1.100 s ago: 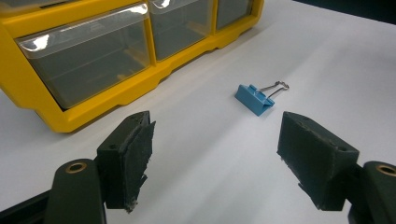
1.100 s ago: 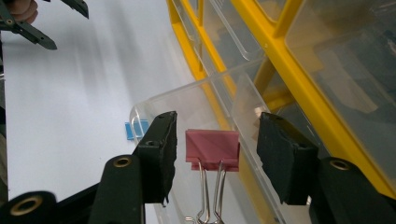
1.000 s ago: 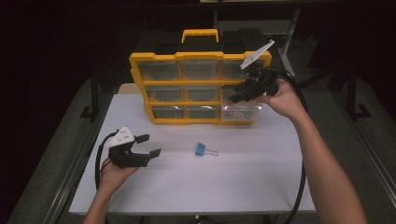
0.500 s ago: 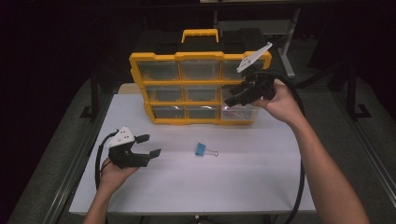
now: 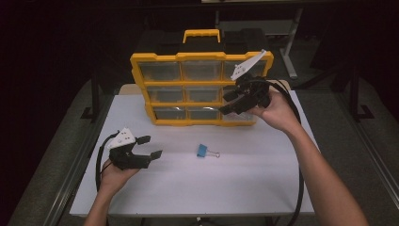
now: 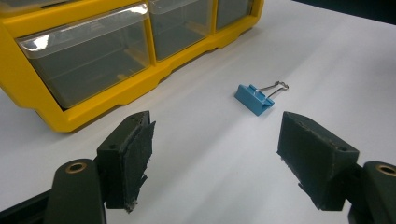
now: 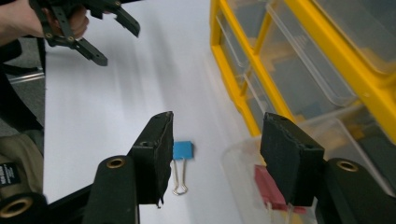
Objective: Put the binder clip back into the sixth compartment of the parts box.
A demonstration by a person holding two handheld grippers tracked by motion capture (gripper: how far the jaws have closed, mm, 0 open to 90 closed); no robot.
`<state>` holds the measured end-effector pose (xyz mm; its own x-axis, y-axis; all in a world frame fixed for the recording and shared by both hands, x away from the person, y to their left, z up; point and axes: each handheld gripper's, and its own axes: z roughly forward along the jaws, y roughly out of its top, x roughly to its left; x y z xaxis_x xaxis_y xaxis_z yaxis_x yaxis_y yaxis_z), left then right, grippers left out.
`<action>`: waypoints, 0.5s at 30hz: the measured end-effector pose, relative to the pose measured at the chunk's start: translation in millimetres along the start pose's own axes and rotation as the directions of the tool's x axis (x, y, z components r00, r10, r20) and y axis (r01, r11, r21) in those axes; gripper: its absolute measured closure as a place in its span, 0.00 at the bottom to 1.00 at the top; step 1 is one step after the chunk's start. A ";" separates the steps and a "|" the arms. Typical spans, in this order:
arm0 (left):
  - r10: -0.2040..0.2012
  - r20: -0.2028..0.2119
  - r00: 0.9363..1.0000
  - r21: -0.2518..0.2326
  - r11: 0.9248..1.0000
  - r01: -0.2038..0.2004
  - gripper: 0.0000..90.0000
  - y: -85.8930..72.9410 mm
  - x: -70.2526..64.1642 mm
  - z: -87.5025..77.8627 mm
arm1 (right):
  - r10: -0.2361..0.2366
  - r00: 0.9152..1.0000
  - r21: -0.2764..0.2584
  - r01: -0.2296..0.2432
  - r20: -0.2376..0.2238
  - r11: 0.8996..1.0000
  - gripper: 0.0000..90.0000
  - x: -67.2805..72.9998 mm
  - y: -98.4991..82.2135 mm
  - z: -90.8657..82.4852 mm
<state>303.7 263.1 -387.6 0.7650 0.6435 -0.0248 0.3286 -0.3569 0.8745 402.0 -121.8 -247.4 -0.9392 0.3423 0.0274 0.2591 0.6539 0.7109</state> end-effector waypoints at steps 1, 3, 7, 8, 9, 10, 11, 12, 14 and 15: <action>-0.001 0.000 1.000 0.000 1.000 0.001 0.29 0.0 0.0 0.1 | 0.002 1.000 0.004 -0.002 -0.002 1.000 0.47 1.5 0.2 1.1; 0.008 0.000 1.000 0.002 1.000 -0.008 0.29 0.1 0.4 0.2 | 0.000 1.000 0.002 0.000 -0.002 1.000 0.47 4.1 0.3 3.1; 0.005 0.000 1.000 0.002 1.000 -0.005 0.29 0.0 0.3 0.2 | 0.002 1.000 -0.009 -0.002 -0.009 1.000 0.47 8.5 -0.1 6.8; 0.002 0.000 1.000 0.002 1.000 -0.002 0.29 0.0 0.3 0.1 | 0.004 1.000 -0.009 -0.004 -0.012 1.000 0.47 9.9 -0.3 7.8; 0.002 0.000 1.000 0.002 1.000 -0.002 0.29 0.0 0.2 0.0 | -0.002 1.000 -0.009 0.002 -0.009 1.000 0.47 10.6 -0.7 9.0; 0.003 -0.001 1.000 0.003 1.000 -0.003 0.29 0.0 0.3 0.0 | -0.014 1.000 -0.006 0.014 -0.009 1.000 0.47 11.1 -1.2 10.2; 0.002 0.000 1.000 0.002 1.000 -0.002 0.29 -0.1 0.1 0.1 | -0.004 1.000 -0.009 0.004 -0.015 1.000 0.47 13.2 -1.4 11.4; 0.001 0.000 1.000 0.001 1.000 -0.001 0.29 -0.1 0.1 0.1 | -0.012 1.000 -0.008 0.011 -0.010 1.000 0.47 13.9 -2.0 12.6; 0.001 -0.001 1.000 0.001 1.000 -0.001 0.29 -0.1 -0.1 0.1 | -0.034 0.999 -0.008 0.034 -0.011 0.999 0.47 14.4 -3.0 15.7; -0.001 -0.001 1.000 -0.001 1.000 0.001 0.29 -0.1 -0.2 0.1 | -0.041 0.999 -0.007 0.041 -0.006 0.999 0.46 15.2 -3.3 16.8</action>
<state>303.6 263.0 -387.7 0.7643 0.6444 -0.0255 0.3290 -0.3556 0.8748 390.7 -107.4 -261.1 -0.9502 0.3117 0.0025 0.2193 0.6626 0.7161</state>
